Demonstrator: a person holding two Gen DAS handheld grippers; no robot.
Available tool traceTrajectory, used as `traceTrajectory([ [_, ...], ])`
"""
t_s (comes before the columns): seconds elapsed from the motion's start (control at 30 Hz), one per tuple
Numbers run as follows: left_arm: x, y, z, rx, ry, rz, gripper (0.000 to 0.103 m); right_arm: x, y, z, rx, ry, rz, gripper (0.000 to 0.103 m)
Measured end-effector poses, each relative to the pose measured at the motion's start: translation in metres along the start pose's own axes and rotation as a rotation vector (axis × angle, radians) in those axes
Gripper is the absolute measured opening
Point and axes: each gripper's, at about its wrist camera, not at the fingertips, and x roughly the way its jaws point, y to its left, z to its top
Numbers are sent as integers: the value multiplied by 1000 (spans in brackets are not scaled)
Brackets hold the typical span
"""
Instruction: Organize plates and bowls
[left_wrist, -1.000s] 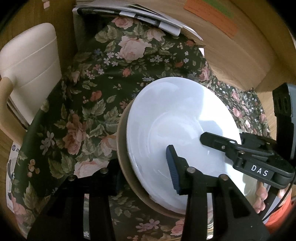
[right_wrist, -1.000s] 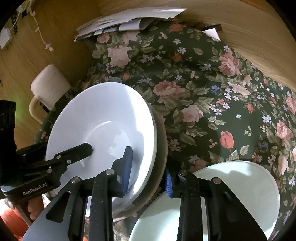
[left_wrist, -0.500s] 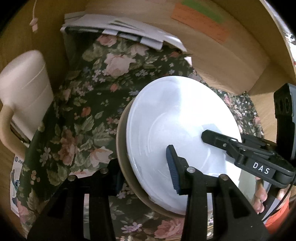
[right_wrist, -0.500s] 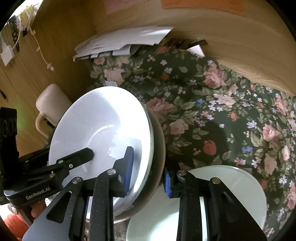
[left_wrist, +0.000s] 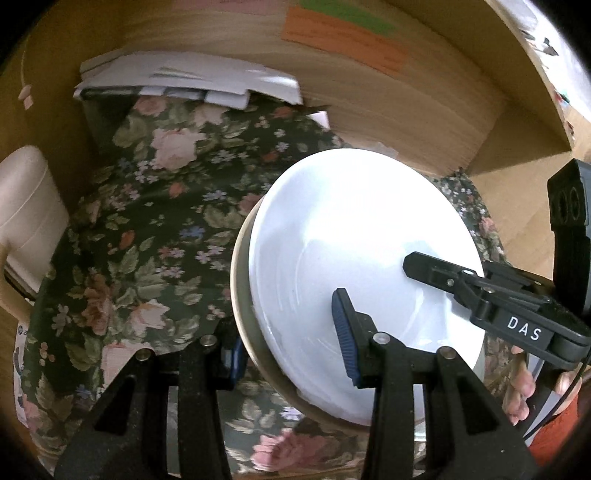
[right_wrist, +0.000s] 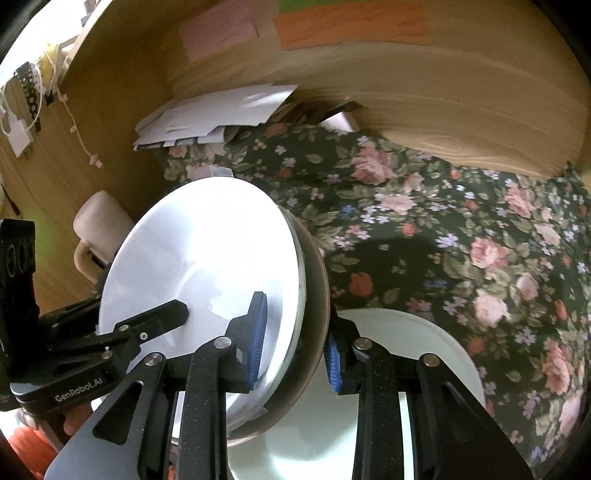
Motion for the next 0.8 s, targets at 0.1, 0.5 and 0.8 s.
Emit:
traceTrajectory([
  [0.1,-1,-12,-1,15,1,-13,41,-10,-8,-5,10,-13,-9,26],
  [0.5,4,-57,-9,75,21,-55,41,-41,-42,-29,63,-33,-45,26],
  [0.8,12,-81,-19,108,48,-71,41,-51,-61,-43,100,-20,-59,26],
])
